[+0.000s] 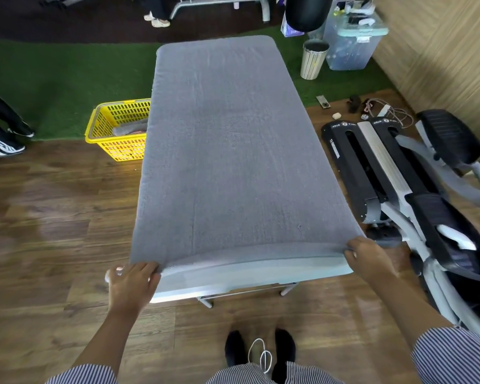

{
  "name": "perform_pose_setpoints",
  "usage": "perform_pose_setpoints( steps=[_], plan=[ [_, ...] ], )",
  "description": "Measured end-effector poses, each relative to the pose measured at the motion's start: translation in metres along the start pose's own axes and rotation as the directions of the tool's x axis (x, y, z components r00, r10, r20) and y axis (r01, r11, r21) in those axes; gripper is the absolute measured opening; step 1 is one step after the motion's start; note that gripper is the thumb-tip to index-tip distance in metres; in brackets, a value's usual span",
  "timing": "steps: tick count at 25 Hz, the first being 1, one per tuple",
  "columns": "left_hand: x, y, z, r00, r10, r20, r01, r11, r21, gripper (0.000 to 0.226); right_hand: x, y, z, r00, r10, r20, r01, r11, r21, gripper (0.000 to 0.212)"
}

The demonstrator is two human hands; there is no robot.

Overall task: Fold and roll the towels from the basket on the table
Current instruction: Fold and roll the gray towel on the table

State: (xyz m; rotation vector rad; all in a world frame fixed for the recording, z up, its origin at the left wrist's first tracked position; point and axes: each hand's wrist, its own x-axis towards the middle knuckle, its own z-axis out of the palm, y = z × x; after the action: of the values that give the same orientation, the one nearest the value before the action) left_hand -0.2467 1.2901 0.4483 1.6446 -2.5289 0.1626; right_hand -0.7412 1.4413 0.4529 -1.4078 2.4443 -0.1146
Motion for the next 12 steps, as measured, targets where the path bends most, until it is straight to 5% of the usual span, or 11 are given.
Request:
perform_pose_setpoints(
  steps=[3,5,8,12],
  plan=[
    [-0.001,-0.004,0.000,0.999,0.030,-0.012,-0.030,1.000,-0.002,0.033,-0.003,0.004,0.004,0.995,-0.063,-0.077,0.060,0.997,-0.039,0.024],
    [0.001,0.001,0.000,0.998,-0.022,-0.057,0.021,1.000,-0.024,0.026,-0.004,-0.002,0.002,0.985,-0.102,-0.136,0.091,0.992,-0.088,0.003],
    [0.005,0.008,0.002,0.995,-0.035,-0.092,0.024,0.993,-0.113,0.027,-0.003,-0.008,0.004,0.984,-0.132,-0.117,0.125,0.990,-0.062,0.029],
    [-0.005,0.014,0.006,0.998,-0.042,-0.045,0.032,0.980,-0.198,0.038,-0.007,-0.010,0.007,0.993,-0.074,-0.094,0.077,0.997,0.029,0.028]
  ],
)
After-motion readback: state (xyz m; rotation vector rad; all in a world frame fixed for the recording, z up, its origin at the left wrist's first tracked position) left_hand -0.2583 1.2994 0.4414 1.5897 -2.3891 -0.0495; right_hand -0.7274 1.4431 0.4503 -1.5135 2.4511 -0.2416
